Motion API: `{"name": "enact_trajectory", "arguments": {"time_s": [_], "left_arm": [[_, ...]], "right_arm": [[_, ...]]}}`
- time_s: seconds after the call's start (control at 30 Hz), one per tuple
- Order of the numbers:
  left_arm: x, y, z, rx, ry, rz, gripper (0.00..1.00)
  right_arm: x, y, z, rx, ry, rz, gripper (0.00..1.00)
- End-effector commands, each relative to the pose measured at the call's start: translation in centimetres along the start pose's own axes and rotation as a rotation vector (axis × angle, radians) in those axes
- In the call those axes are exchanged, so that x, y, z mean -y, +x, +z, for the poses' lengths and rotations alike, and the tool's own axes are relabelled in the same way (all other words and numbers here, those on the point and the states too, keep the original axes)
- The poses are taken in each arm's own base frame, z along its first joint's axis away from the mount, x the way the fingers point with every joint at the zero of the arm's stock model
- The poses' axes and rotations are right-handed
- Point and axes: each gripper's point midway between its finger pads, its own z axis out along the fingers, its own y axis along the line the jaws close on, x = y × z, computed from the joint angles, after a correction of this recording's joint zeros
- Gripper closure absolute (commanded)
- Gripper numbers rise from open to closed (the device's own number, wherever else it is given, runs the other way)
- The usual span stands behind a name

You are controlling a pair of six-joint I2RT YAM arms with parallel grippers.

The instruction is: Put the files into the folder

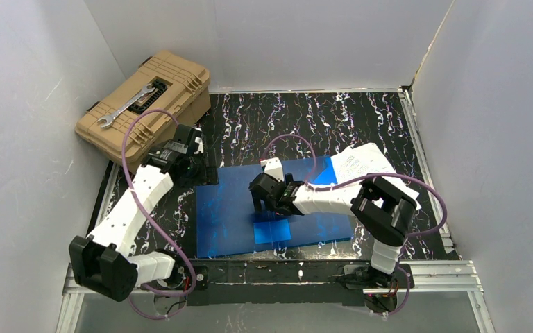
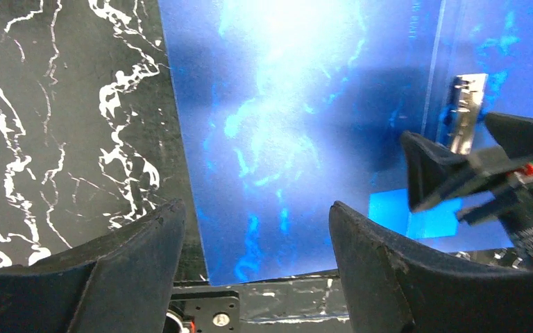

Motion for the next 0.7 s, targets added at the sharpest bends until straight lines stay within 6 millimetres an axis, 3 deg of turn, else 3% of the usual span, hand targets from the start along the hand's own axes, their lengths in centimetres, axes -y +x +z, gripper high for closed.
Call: {"name": "enact_trajectory", "arguments": {"time_s": [0.0, 0.33, 0.67], "left_arm": [[1.5, 1.6, -1.2, -0.031, 0.100, -0.040, 0.26], [2.9, 7.8, 4.7, -0.202, 0.187, -0.181, 0.27], [2.9, 11.1, 8.3, -0.309, 0.109, -0.229, 0.29]], "right_arm": [[4.4, 8.0, 1.4, -0.243, 0.156, -0.128, 0.01], [3.7, 7.0, 2.1, -0.224, 0.163, -0.134, 0.01], [3.7, 4.9, 3.6, -0.216, 0.169, -0.126, 0.01]]}}
